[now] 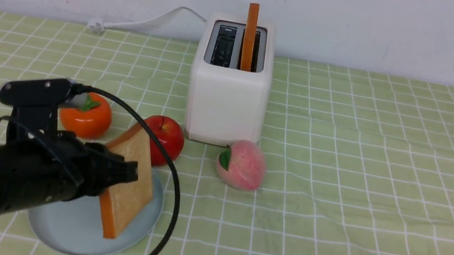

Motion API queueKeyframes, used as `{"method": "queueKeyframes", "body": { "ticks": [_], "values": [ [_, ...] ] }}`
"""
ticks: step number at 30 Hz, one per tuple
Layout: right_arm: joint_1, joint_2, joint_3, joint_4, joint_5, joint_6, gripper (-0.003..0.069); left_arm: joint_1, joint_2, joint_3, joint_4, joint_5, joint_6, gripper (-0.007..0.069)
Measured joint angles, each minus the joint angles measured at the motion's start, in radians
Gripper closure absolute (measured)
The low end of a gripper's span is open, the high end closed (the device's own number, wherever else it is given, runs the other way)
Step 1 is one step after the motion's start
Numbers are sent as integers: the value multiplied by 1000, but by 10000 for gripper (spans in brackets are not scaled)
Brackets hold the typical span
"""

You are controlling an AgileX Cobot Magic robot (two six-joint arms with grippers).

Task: Take toasted bread from bread machine on green coffee tablecloth place on plate.
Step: 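Place the slice of bread on the plate with the left gripper, then grasp the toast slice in the toaster and pull it up out of the slot with the right gripper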

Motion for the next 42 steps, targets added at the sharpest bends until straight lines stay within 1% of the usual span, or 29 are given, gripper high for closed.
{"method": "queueKeyframes", "body": {
  "ticks": [6, 10, 13, 17, 18, 19, 21, 22, 24, 27, 31, 35, 37, 39, 41, 42],
  "values": [
    [0, 0, 8, 2, 1, 1, 661, 0, 46, -4, 0, 13, -2, 528],
    [0, 0, 9, 10, 1, 1, 659, 5, 82, -9, -1, -42, -4, 522],
    [0, 0, 9, 19, 1, 1, 659, 7, 90, -10, -2, -65, -5, 448],
    [0, 0, 9, 33, 0, 1, 659, 7, 87, -10, -4, -79, -5, 308],
    [0, 0, 9, 34, 0, 1, 659, 7, 82, -10, -4, -99, -5, 256],
    [0, 0, 9, 34, 0, 1, 659, 7, 79, -10, -4, -107, -5, 230],
    [0, 0, 9, 37, 0, 1, 658, 7, 52, -10, -5, -181, -5, 127],
    [0, 0, 9, 37, 0, 1, 658, 7, 52, -10, -5, -181, -5, 127],
    [0, 0, 9, 37, 0, 1, 658, 7, 15, -10, -12, -256, -5, 52],
    [0, 0, 9, 40, -1, 1, 658, 7, -38, -10, -16, -289, -5, 18],
    [0, 0, 9, 41, -8, 1, 657, 7, -99, -9, -16, -275, -5, 20],
    [0, 2, 9, 58, -21, 1, 657, 7, -195, -3, -16, -200, -5, 59],
    [0, 23, 8, 74, -28, 1, 657, 7, -261, -2, -16, -102, -7, 113],
    [0, 78, -12, 77, -28, 1, 657, 7, -335, -2, -13, 12, -7, 206],
    [0, 148, -37, 77, -28, 1, 657, 7, -383, 1, -10, 98, -7, 316],
    [0, 148, -41, 77, -28, 1, 657, 7, -395, 2, -8, 107, -7, 329]
  ]
}}
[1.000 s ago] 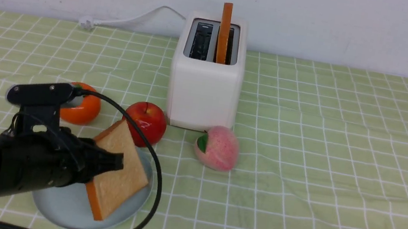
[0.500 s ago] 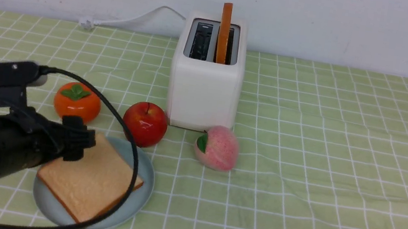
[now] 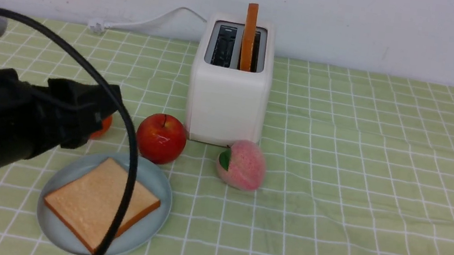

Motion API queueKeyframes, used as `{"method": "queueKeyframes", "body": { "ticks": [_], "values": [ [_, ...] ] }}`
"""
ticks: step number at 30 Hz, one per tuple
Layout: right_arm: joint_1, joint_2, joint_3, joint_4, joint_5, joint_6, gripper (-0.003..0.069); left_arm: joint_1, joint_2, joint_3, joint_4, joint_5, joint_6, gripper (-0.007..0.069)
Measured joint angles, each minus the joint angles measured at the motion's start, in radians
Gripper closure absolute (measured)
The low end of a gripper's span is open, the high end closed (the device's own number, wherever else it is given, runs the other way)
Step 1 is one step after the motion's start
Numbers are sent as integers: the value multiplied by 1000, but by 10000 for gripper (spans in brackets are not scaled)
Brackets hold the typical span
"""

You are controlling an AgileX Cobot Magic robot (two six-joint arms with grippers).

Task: Take toasted bread from bread machine on green coffee tablecloth place on plate.
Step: 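Grasp the toast slice in the toaster and pull it up out of the slot with the right gripper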

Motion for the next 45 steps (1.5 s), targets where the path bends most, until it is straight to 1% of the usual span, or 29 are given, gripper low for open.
{"method": "queueKeyframes", "body": {
  "ticks": [1, 4, 5, 9, 10, 12, 13, 14, 16, 17, 18, 21, 23, 27, 29, 32, 35, 38, 40, 41, 42, 43, 45],
  "values": [
    [0, 71, -33, 1, -2, 0, 657, 0, -55, 14, 4, 72, 0, 474],
    [0, 187, -94, 1, -6, -1, 656, 0, -150, 58, 23, 121, 0, 631],
    [0, 204, -98, 1, -6, -2, 656, 0, -157, 58, 23, 121, 0, 631],
    [0, 383, -213, 1, -1, -17, 656, 0, -335, 148, 98, 135, 0, 638],
    [0, 400, -219, 1, -1, -18, 656, 0, -344, 158, 104, 136, 0, 638],
    [22, 507, -292, 1, -7, -21, 656, 0, -457, 220, 126, 145, 0, 638],
    [26, 523, -297, 1, -10, -23, 656, 0, -465, 225, 127, 145, 0, 638],
    [70, 584, -342, 0, -29, -24, 655, 0, -525, 266, 137, 146, 0, 638],
    [110, 631, -368, -7, -45, -24, 655, 0, -560, 287, 146, 146, 0, 638],
    [165, 685, -413, -24, -69, -24, 655, 0, -613, 317, 162, 146, 0, 638],
    [198, 715, -438, -38, -87, -23, 655, 0, -642, 329, 171, 145, 0, 638],
    [308, 821, -546, -109, -155, -2, 654, 0, -703, 358, 198, 128, 0, 638],
    [355, 892, -637, -164, -199, 17, 650, 0, -718, 373, 208, 101, 0, 638],
    [370, 1000, -803, -214, -256, 29, 641, 0, -718, 380, 208, 41, 0, 638],
    [370, 1030, -849, -219, -270, 29, 638, 0, -718, 380, 208, 32, 0, 638],
    [370, 1106, -938, -223, -341, 30, 622, 0, -718, 380, 208, 21, 2, 638],
    [371, 1151, -965, -224, -416, 30, 599, 0, -719, 380, 208, 21, 3, 638],
    [369, 1187, -967, -224, -511, 31, 556, 0, -719, 380, 208, 21, 4, 638],
    [364, 1205, -967, -224, -568, 39, 510, 0, -721, 380, 208, 22, 17, 638],
    [365, 1206, -967, -224, -578, 41, 500, 0, -721, 380, 208, 22, 17, 638],
    [360, 1212, -967, -219, -606, 54, 463, 0, -721, 380, 208, 23, 30, 638],
    [360, 1215, -967, -217, -609, 56, 457, 0, -721, 380, 208, 23, 32, 638],
    [358, 1223, -967, -209, -646, 69, 379, 0, -721, 380, 208, 37, 46, 638]
  ]
}}
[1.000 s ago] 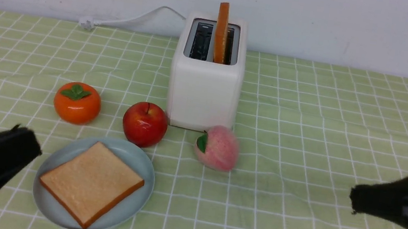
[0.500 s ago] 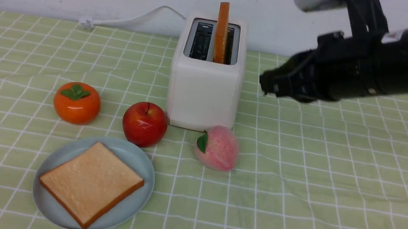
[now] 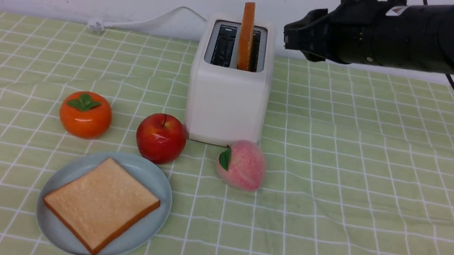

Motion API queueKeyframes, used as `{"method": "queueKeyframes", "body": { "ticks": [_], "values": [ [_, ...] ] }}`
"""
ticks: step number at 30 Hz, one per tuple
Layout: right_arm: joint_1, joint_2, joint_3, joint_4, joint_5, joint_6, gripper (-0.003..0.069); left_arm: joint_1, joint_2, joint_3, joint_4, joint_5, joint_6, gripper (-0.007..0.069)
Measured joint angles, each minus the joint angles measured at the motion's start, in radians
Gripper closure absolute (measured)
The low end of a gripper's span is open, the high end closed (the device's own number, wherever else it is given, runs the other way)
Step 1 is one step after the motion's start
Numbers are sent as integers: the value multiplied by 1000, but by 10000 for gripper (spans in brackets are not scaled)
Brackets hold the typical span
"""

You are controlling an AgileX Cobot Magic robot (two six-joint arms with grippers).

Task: Take toasted bread from bread machine on green coffee tablecloth place on plate.
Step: 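Grasp the toast slice in the toaster and pull it up out of the slot with the right gripper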

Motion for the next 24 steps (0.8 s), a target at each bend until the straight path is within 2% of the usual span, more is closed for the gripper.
{"method": "queueKeyframes", "body": {
  "ticks": [1, 2, 7, 11, 15, 24],
  "values": [
    [0, 1, 0, 1, -1, 1, 375, 0, 0, 0, 0, 2, 2, 638],
    [0, 7, -1, 7, -10, 5, 333, 0, 0, 0, 0, 11, 3, 638],
    [0, 25, -1, 46, -37, 7, 279, 0, 0, 0, 0, 16, 6, 638],
    [13, 49, -1, 89, -88, 0, 272, 0, 0, 0, 0, 17, 6, 638],
    [50, 111, -15, 101, -190, -62, 270, 0, 0, 0, 0, 20, 6, 638],
    [73, 274, -187, 109, -195, -89, 270, 0, 0, 0, 0, 37, 6, 637]
  ]
}}
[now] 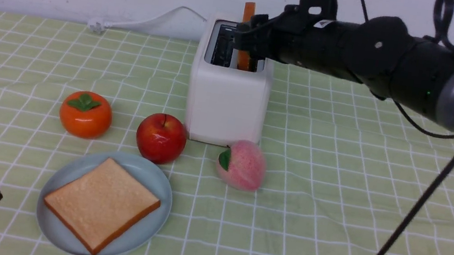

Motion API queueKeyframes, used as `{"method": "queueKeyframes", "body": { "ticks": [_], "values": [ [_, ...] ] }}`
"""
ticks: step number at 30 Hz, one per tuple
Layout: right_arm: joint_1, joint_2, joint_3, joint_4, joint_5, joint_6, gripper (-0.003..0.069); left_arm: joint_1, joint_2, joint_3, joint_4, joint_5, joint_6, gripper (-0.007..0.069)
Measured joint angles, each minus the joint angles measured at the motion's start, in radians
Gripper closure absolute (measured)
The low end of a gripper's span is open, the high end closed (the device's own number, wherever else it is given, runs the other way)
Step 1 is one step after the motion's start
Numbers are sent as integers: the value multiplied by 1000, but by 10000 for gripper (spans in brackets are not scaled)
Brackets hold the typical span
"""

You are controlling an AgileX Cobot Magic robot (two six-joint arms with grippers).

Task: Take toasted bread from bread machine on green coffee tablecloth place on plate.
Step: 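Grasp the toast slice in the toaster and pull it up out of the slot with the right gripper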

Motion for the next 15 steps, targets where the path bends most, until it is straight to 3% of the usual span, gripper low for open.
{"method": "queueKeyframes", "body": {
  "ticks": [15],
  "values": [
    [6, 158, -131, 3, -52, -92, 268, 0, 0, 0, 1, 33, 0, 637]
  ]
}}
